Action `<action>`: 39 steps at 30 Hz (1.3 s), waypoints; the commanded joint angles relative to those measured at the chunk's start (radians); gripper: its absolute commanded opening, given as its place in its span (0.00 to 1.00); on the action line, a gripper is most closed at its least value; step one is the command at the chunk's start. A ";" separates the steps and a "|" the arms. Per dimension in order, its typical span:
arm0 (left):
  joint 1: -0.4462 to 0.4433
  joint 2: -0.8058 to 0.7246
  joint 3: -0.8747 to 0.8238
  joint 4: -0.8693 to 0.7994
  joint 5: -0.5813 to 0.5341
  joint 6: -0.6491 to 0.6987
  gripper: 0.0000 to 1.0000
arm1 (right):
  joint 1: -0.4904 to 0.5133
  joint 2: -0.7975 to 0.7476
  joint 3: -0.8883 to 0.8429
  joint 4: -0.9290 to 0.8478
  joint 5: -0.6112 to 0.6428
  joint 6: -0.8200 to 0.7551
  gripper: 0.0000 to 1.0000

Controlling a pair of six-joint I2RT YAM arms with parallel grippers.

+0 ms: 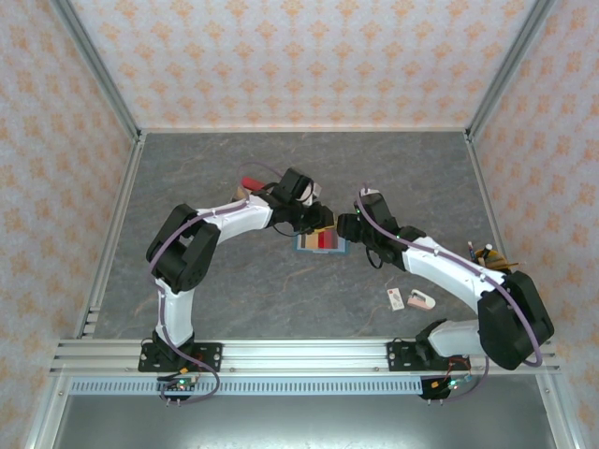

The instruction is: Take the credit cards out of the card holder

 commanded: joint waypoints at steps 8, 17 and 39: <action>0.060 -0.101 -0.080 -0.047 -0.126 -0.020 0.25 | -0.004 0.055 0.009 0.048 -0.093 -0.009 0.41; 0.065 -0.070 -0.098 -0.044 -0.092 -0.008 0.25 | -0.004 0.217 0.092 -0.001 -0.184 0.010 0.22; 0.043 0.073 -0.004 -0.040 0.001 0.027 0.25 | -0.004 0.412 0.214 -0.183 -0.081 0.023 0.10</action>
